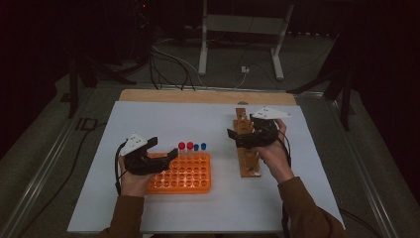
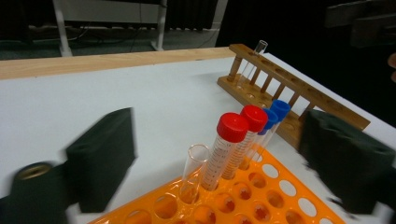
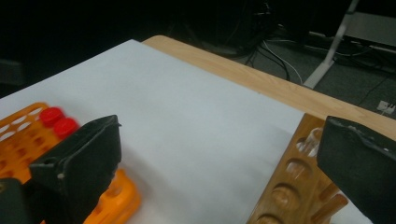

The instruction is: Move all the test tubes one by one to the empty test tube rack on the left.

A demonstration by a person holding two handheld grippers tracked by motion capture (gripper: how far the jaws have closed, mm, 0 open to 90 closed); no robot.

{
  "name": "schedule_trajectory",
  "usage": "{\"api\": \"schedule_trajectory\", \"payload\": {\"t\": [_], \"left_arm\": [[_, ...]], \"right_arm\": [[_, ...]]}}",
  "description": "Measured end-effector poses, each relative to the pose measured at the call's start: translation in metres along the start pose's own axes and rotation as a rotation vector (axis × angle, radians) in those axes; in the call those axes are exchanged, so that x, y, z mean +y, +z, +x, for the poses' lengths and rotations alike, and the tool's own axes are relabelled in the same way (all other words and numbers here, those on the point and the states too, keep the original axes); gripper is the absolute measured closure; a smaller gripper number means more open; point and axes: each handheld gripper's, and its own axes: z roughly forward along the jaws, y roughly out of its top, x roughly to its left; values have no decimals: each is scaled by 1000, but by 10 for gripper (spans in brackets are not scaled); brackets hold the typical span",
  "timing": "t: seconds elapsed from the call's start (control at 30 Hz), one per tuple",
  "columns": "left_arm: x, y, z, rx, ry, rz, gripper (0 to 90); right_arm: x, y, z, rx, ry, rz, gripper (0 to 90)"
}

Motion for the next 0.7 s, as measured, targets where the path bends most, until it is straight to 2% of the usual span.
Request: {"api": "schedule_trajectory", "payload": {"t": [0.03,0.17,0.33,0.47,0.7], "left_arm": [[0,0,1,-4,-9,1,13],[-1,0,4,-1,-26,0,6],[-1,-1,5,3,-29,-3,6],[-2,0,5,9,-28,-2,6],[-2,0,5,17,-26,-9,5]], "right_arm": [[1,2,-2,-6,5,0,2],[5,10,-12,-29,20,1,2],[4,21,-31,-57,73,6,7],[2,30,-44,-74,113,26,38],[-7,47,-61,-106,151,60,120]]}}
